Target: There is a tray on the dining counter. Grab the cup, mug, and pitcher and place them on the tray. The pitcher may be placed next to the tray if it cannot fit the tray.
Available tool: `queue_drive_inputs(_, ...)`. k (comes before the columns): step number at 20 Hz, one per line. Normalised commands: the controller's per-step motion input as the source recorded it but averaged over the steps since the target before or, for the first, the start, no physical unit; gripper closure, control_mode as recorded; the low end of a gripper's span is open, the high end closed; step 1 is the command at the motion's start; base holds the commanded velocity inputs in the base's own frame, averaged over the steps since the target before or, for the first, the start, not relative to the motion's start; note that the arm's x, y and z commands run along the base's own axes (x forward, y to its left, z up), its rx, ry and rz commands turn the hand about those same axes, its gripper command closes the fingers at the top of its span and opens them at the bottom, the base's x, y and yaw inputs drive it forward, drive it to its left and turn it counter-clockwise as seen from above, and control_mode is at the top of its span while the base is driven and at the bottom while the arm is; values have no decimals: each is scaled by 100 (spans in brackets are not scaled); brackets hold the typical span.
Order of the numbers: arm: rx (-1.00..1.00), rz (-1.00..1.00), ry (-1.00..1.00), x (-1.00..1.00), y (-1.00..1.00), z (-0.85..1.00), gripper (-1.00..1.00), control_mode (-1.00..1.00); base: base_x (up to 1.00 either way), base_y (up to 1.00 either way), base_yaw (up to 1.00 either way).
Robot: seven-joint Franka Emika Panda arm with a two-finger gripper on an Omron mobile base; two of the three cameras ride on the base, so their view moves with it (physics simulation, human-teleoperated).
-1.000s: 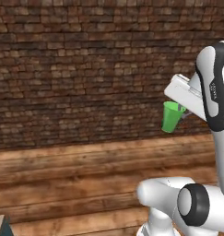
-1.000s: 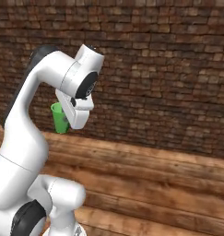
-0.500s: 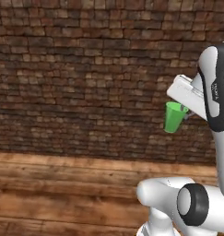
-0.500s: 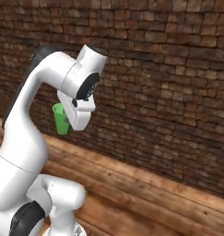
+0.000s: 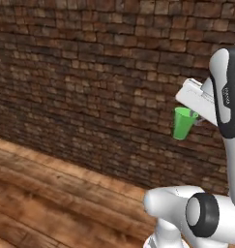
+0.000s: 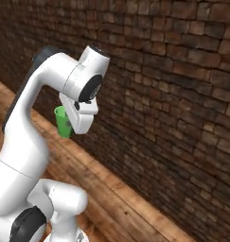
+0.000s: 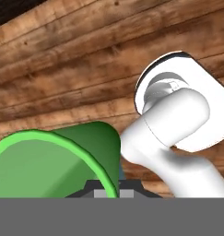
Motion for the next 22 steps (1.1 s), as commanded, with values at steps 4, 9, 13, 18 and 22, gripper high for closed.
queue_drive_inputs(4,0,0,0,0,0,0,100,100,100,-33,63)
queue_drive_inputs(9,0,0,0,0,0,0,100,100,97,-35,64)
queue_drive_inputs(13,0,0,0,0,0,0,100,100,91,-32,64)
queue_drive_inputs(18,0,0,0,0,0,0,100,100,90,-27,63)
queue_drive_inputs(22,0,0,0,0,0,0,100,100,88,-24,62)
